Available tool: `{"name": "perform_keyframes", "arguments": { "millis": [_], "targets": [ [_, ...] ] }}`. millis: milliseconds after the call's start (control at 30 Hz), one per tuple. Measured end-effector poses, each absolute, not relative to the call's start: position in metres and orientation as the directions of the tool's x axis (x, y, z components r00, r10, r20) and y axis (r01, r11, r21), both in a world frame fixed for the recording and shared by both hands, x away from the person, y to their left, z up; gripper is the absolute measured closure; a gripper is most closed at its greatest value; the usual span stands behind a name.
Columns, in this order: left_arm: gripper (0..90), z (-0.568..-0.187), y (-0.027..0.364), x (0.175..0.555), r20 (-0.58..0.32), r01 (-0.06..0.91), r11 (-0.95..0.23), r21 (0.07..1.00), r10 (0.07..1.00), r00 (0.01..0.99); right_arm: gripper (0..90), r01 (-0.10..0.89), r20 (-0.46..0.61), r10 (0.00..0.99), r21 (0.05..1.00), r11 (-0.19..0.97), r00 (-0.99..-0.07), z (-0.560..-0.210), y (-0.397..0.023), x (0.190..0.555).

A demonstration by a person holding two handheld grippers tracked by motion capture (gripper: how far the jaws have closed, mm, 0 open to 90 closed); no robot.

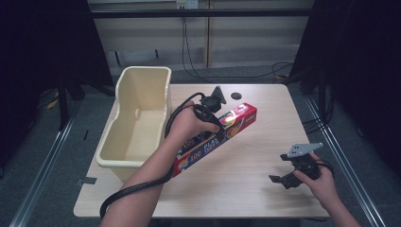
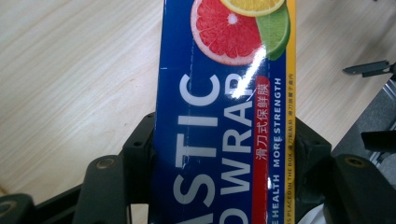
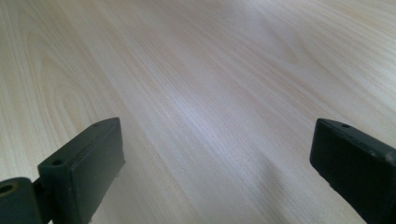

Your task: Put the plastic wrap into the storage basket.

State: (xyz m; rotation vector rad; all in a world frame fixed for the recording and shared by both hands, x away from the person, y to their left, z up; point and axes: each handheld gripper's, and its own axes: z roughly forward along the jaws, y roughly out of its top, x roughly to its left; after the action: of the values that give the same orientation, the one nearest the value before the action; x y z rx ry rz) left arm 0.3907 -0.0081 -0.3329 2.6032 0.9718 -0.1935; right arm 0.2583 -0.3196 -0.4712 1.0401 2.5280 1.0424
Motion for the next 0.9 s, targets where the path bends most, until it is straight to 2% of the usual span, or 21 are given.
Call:
{"name": "perform_keyframes", "arguments": {
  "millis": [900],
  "targets": [
    [40.0, -0.276, 0.016, 0.399, -0.232, 0.71, -0.644, 0.284, 0.673, 0.703, 2.6, 0.531, 0.068, 0.679, 0.682, 0.503, -0.731, -0.471, -0.32, 0.258]
  ]
}}
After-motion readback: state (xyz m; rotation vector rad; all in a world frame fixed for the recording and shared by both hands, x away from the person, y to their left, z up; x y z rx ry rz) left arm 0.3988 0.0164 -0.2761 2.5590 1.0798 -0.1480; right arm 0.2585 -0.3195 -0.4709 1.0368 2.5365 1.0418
